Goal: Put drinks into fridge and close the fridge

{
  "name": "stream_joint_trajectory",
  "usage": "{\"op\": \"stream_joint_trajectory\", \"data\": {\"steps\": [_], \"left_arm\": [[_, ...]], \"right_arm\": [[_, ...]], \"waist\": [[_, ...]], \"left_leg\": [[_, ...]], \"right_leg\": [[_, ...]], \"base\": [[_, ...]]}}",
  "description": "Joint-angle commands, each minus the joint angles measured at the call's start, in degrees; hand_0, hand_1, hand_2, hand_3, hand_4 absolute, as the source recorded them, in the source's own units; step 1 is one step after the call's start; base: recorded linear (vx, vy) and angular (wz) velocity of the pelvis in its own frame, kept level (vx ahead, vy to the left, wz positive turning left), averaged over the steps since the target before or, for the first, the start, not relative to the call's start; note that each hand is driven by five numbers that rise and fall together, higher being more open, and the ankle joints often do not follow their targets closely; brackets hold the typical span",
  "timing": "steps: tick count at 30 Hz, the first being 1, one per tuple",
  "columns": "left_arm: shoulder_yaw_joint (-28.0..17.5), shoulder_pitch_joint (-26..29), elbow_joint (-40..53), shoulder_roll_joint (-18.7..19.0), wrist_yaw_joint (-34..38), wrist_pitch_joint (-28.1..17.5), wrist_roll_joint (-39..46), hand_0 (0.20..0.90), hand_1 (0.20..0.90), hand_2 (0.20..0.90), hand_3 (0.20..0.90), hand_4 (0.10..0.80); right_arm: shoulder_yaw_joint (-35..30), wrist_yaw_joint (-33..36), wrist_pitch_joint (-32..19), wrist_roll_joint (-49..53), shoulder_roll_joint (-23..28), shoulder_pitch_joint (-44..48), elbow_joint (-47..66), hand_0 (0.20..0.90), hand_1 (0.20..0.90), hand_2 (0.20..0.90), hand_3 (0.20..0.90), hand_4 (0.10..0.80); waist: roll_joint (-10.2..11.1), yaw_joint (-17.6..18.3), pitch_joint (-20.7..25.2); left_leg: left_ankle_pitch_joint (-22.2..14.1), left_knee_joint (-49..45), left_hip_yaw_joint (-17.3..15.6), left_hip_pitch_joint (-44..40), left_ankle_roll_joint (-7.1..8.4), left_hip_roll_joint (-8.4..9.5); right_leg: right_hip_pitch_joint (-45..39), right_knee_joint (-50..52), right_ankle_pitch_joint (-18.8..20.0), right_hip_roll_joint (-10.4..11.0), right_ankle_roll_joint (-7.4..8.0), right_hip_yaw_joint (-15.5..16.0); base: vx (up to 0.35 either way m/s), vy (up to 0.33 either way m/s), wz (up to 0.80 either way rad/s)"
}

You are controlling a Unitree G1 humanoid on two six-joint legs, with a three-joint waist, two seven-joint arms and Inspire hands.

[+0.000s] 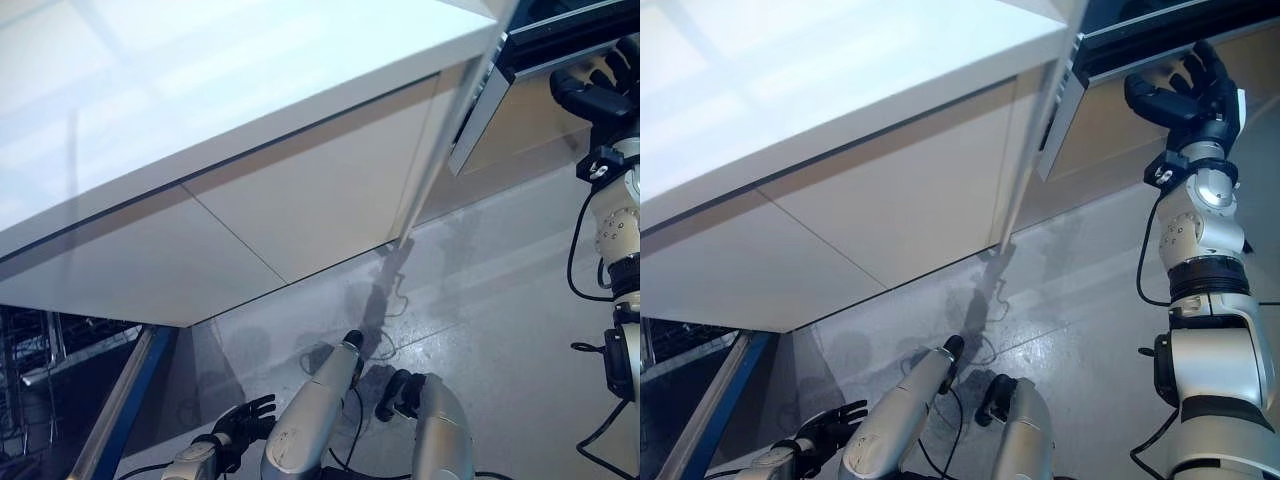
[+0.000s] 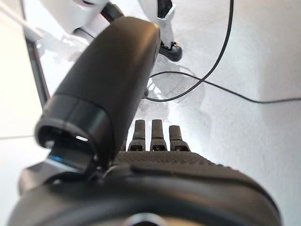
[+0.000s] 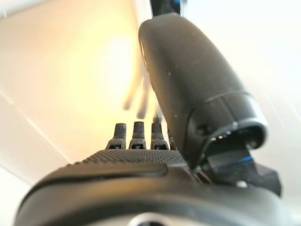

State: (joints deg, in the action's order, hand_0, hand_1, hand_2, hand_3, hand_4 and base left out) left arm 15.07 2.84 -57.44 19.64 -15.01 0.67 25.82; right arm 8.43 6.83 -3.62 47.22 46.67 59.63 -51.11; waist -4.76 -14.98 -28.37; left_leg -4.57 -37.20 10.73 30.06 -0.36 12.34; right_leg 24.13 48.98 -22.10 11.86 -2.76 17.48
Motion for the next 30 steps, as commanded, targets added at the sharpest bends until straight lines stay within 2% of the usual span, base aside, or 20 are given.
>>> {"op": "stream_joint_trajectory", "data": {"steps": [1, 6, 12, 13, 14, 17, 21, 24, 30], "left_arm": [[0.7, -2.2, 1.0, 3.8, -1.8, -2.6, -1.9, 0.9, 0.9, 0.9, 0.9, 0.8], [0.3, -2.2, -0.4, 4.4, -2.2, -2.5, -3.4, 0.9, 0.9, 0.9, 0.9, 0.8], [0.2, -2.1, -1.8, 5.4, -2.4, -2.6, -5.3, 0.9, 0.9, 0.9, 0.9, 0.8], [0.2, -2.1, -2.0, 5.5, -2.2, -2.6, -5.6, 0.9, 0.9, 0.9, 0.9, 0.8], [0.2, -2.0, -2.1, 5.5, -2.1, -2.6, -6.0, 0.9, 0.9, 0.9, 0.9, 0.8], [0.4, -1.8, -2.3, 5.7, -2.0, -2.5, -6.5, 0.9, 0.9, 0.9, 0.9, 0.8], [0.2, -1.2, -1.7, 5.5, -1.9, -0.3, -6.2, 0.9, 0.9, 0.9, 0.9, 0.8], [-0.2, -0.7, -1.3, 4.8, -1.2, 1.8, -6.4, 0.9, 0.9, 0.9, 0.9, 0.8], [-2.8, -2.1, 1.7, 3.0, -0.1, 4.8, -5.3, 0.9, 0.9, 0.9, 0.9, 0.8]], "right_arm": [[3.3, -5.4, -2.9, -2.1, 0.9, 7.4, 5.0, 0.9, 0.9, 0.9, 0.9, 0.8], [3.0, -4.0, -2.5, -3.3, 0.9, 7.1, 4.5, 0.9, 0.9, 0.9, 0.9, 0.8], [2.7, -3.3, -2.3, -3.7, 0.8, 5.8, 4.2, 0.9, 0.9, 0.9, 0.9, 0.8], [2.7, -3.5, -2.1, -3.6, 0.8, 5.3, 4.2, 0.9, 0.9, 0.9, 0.9, 0.8], [2.6, -3.6, -1.9, -3.4, 0.9, 4.8, 4.3, 0.9, 0.9, 0.9, 0.9, 0.8], [2.1, -4.1, -1.9, -1.7, 0.9, 2.8, 4.9, 0.9, 0.9, 0.9, 0.9, 0.8], [-1.2, -9.1, -1.6, 3.4, -2.5, -5.1, 8.8, 0.9, 0.9, 0.9, 0.9, 0.8], [-2.5, -11.7, 0.1, 4.0, -7.3, -13.6, 14.1, 0.9, 0.9, 0.9, 0.9, 0.8], [-2.5, -14.0, 3.9, -3.8, -18.0, -37.4, 25.7, 0.9, 0.9, 0.9, 0.9, 0.8]], "waist": [[1.6, -3.9, 3.4], [2.2, -4.5, 3.9], [3.5, -3.8, 4.5], [3.8, -3.4, 4.6], [3.8, -3.1, 4.7], [4.4, -1.8, 5.2], [5.5, 1.5, 6.9], [5.9, 4.5, 9.1], [6.3, 10.6, 15.7]], "left_leg": [[-7.9, 0.2, -1.4, -5.3, -5.6, -1.2], [-7.6, 2.3, -0.3, -7.2, -5.43, -1.31], [-7.9, 3.8, -0.5, -9.0, -5.43, -2.17], [-8.0, 4.3, -0.7, -9.6, -5.48, -2.47], [-6.1, 5.5, -1.1, -9.6, -5.53, -2.89], [-6.2, 6.7, -2.0, -10.9, -5.5, -3.67], [-5.7, 10.8, -4.4, -14.5, -5.28, -5.42], [-4.5, 15.1, -5.9, -17.8, -4.68, -6.75], [-1.7, 24.4, -9.9, -24.3, -3.38, -8.51]], "right_leg": [[-2.8, -2.7, 4.5, -1.8, -0.02, -1.9], [-5.1, -5.5, 5.6, -1.5, 0.89, -1.4], [-7.4, -9.3, 7.5, -2.3, 1.94, -2.1], [-8.0, -10.6, 8.0, -2.5, 2.18, -2.4], [-8.1, -12.3, 10.2, -2.5, 1.81, -1.9], [-9.4, -15.2, 11.5, -3.1, 2.35, -2.9], [-12.1, -21.8, 14.2, -4.8, 3.72, -5.4], [-14.0, -27.4, 16.3, -5.9, 4.53, -8.2], [-18.3, -37.5, 19.5, -7.7, 5.54, -12.7]], "base": [[0.111, -0.004, 0.23], [0.078, -0.027, 0.1], [0.033, -0.061, 0.05], [-0.089, -0.06, -0.08], [-0.094, -0.05, -0.12], [-0.053, -0.065, -0.11], [-0.029, -0.08, -0.32], [-0.037, -0.051, -0.6], [0.029, -0.067, -0.62]]}}
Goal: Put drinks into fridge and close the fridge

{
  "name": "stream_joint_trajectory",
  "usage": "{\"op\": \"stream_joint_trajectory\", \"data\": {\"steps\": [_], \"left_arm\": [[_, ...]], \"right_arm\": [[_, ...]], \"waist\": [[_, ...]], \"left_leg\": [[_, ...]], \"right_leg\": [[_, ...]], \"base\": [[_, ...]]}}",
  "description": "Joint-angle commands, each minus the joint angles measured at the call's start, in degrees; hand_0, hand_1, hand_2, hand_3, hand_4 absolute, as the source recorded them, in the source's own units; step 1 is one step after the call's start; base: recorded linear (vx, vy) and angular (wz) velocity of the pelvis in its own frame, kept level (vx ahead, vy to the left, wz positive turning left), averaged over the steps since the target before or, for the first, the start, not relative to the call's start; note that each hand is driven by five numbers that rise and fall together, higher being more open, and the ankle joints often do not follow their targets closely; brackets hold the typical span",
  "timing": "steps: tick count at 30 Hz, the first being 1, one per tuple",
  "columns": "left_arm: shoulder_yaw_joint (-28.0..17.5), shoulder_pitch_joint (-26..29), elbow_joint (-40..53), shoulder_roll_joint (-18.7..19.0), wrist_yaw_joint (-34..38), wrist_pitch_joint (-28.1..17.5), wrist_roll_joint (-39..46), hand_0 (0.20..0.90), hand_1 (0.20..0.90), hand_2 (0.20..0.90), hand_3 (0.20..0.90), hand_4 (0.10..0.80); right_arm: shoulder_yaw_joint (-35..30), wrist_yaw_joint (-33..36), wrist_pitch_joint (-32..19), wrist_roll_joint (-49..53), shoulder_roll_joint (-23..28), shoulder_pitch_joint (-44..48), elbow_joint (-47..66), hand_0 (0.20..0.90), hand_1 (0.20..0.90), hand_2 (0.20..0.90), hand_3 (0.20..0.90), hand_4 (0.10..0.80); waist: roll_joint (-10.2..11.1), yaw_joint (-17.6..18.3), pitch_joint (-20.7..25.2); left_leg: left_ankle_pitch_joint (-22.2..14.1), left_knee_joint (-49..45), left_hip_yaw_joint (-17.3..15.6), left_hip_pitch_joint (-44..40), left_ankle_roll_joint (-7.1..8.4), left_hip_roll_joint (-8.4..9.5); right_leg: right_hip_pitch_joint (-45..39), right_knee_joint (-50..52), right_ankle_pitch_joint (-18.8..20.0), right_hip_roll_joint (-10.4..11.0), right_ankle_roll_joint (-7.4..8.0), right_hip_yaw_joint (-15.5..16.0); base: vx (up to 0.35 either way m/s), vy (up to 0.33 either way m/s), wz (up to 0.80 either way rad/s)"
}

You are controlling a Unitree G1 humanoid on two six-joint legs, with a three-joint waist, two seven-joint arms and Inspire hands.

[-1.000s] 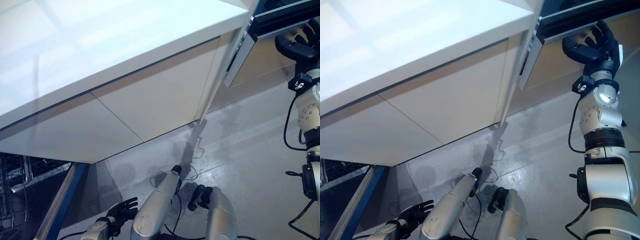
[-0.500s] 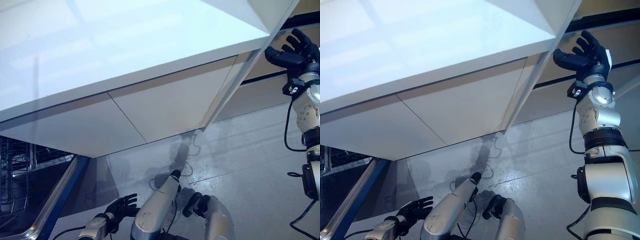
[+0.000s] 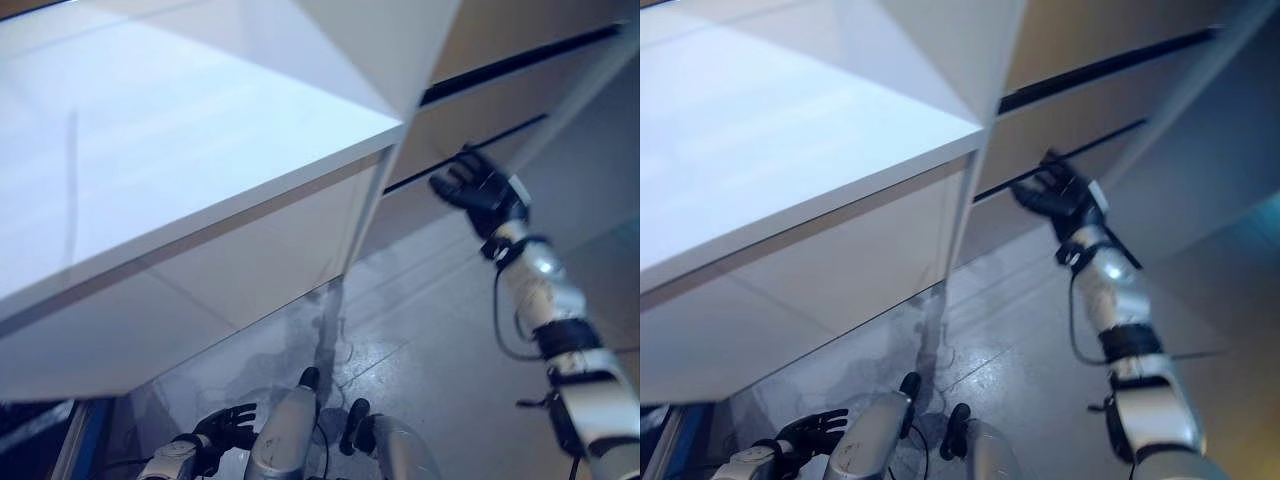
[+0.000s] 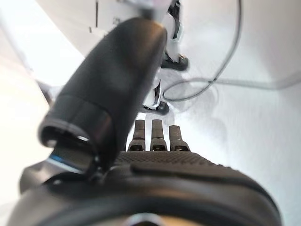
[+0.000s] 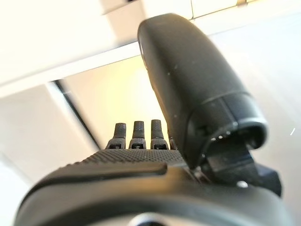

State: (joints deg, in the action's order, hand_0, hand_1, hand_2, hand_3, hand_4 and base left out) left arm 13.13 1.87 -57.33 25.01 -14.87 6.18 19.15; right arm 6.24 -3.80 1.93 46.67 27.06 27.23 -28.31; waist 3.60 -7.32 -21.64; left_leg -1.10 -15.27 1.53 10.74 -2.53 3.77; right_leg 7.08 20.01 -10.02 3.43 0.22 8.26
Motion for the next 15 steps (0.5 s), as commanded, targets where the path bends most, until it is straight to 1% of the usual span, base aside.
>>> {"op": "stream_joint_trajectory", "data": {"steps": [1, 3, 4, 6, 8, 10, 13, 15], "left_arm": [[-1.4, -1.5, 1.9, -2.9, -0.2, -0.3, 1.0, 0.9, 0.9, 0.9, 0.9, 0.8], [-2.1, -2.7, 2.7, -3.8, -0.4, -0.1, 0.5, 0.9, 0.9, 0.9, 0.9, 0.8], [-2.3, -2.9, 2.7, -4.1, -0.7, -0.2, 0.1, 0.9, 0.9, 0.9, 0.9, 0.8], [-2.5, -3.2, 2.5, -4.8, -1.6, -0.6, -1.4, 0.9, 0.9, 0.9, 0.9, 0.8], [-2.5, -3.2, 2.0, -5.3, -2.3, -1.0, -3.2, 0.9, 0.9, 0.9, 0.9, 0.8], [-2.5, -3.3, 0.8, -6.0, -2.7, -1.1, -2.8, 0.9, 0.9, 0.9, 0.9, 0.8], [-2.7, -3.1, -0.8, -6.6, -2.7, -1.1, -2.9, 0.9, 0.9, 0.9, 0.9, 0.8], [-2.9, -2.9, -2.5, -7.3, -2.5, -1.2, -4.1, 0.9, 0.9, 0.9, 0.9, 0.8]], "right_arm": [[-0.1, -4.5, -1.9, -4.9, 0.5, -8.9, 3.0, 0.9, 0.9, 0.9, 0.9, 0.8], [0.1, -6.2, -1.4, -7.6, -1.2, -14.8, 2.6, 0.9, 0.9, 0.9, 0.9, 0.8], [0.4, -6.5, -2.3, -9.2, -2.1, -16.9, 1.2, 0.9, 0.9, 0.9, 0.9, 0.8], [1.5, -7.5, -2.1, -12.7, -4.3, -20.3, -2.3, 0.9, 0.9, 0.9, 0.9, 0.8], [1.7, -7.4, -1.9, -14.7, -5.1, -21.3, -5.3, 0.9, 0.9, 0.9, 0.9, 0.8], [2.1, -8.1, -2.7, -17.1, -6.4, -22.7, -10.5, 0.9, 0.9, 0.9, 0.9, 0.8], [2.0, -7.6, -3.7, -18.7, -7.2, -23.4, -15.5, 0.9, 0.9, 0.9, 0.9, 0.8], [2.0, -6.9, -4.6, -21.6, -8.2, -23.6, -20.5, 0.9, 0.9, 0.9, 0.9, 0.8]], "waist": [[-2.2, 3.7, 10.1], [-2.4, 5.1, 11.8], [-2.5, 5.7, 12.5], [-2.6, 7.0, 13.8], [-2.5, 7.5, 14.4], [-2.6, 7.9, 14.9], [-2.7, 8.0, 15.4], [-2.7, 7.9, 15.6]], "left_leg": [[-4.9, 4.1, -1.5, -6.4, -1.04, -0.09], [-4.3, 6.9, -2.9, -8.8, -0.57, -0.49], [-4.1, 7.7, -3.4, -9.6, -0.41, -0.57], [-3.9, 9.4, -4.7, -11.5, -0.01, -0.9], [-4.0, 9.6, -5.5, -12.3, 0.15, -1.0], [-4.2, 9.8, -6.2, -13.4, 0.36, -1.07], [-4.1, 10.4, -6.5, -14.2, 0.54, -1.14], [-3.8, 11.1, -6.4, -14.6, 0.69, -1.16]], "right_leg": [[-2.2, -9.9, 7.6, 0.3, 2.6, -3.9], [-4.1, -12.4, 8.0, -0.3, 2.64, -4.4], [-4.8, -13.2, 8.1, -0.6, 2.61, -4.6], [-6.2, -15.1, 8.4, -1.4, 2.44, -4.9], [-6.9, -15.8, 8.6, -1.7, 2.27, -4.8], [-8.2, -17.2, 8.9, -2.2, 2.08, -4.7], [-9.1, -18.3, 9.2, -2.7, 2.0, -4.6], [-9.6, -18.9, 9.4, -3.0, 1.99, -4.5]], "base": [[0.088, -0.051, -0.43], [0.061, -0.039, -0.42], [0.027, -0.045, -0.37], [0.023, -0.039, -0.35], [0.019, -0.014, -0.25], [0.019, 0.001, -0.16], [0.004, -0.002, -0.09], [0.0, 0.0, 0.0]]}}
